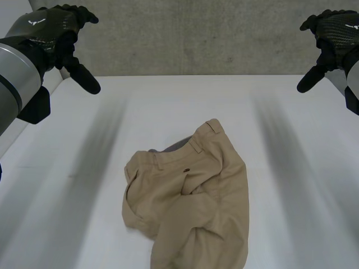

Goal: Fold the shorts.

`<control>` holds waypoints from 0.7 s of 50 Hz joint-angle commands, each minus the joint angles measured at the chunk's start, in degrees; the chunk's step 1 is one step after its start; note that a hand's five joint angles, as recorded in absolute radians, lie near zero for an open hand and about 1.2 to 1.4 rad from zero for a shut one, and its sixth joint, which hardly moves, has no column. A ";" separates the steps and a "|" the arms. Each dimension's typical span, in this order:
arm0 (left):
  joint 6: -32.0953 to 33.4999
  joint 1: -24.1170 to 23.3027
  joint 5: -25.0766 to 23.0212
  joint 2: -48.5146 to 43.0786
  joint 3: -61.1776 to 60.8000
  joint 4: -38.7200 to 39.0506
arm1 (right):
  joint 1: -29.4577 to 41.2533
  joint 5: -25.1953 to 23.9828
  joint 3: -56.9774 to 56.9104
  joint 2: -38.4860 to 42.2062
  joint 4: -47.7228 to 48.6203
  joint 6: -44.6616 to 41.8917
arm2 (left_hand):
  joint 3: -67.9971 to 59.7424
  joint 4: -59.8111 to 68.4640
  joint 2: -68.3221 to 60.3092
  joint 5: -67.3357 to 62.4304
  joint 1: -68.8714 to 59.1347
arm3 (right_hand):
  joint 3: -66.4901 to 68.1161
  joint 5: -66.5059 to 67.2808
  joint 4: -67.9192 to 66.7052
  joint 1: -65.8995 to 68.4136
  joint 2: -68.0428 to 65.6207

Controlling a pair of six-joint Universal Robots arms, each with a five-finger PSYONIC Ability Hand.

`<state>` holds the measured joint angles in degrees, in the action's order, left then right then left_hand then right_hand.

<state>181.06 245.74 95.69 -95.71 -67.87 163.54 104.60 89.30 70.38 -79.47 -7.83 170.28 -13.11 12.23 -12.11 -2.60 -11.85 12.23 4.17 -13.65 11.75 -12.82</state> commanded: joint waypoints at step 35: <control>-5.10 -6.85 7.41 -27.60 -9.40 5.56 | 5.79 -32.09 -13.69 37.72 1.94 -37.92 | -23.46 24.35 -24.47 -23.97 -24.73 | 41.60 39.66 -40.18 42.08 -41.01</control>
<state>175.60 240.08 103.20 -119.27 -81.54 169.46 109.89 56.17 56.73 -42.58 -5.96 135.76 -19.48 19.50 -19.82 -9.69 -20.34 15.20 6.18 -15.50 13.55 -15.52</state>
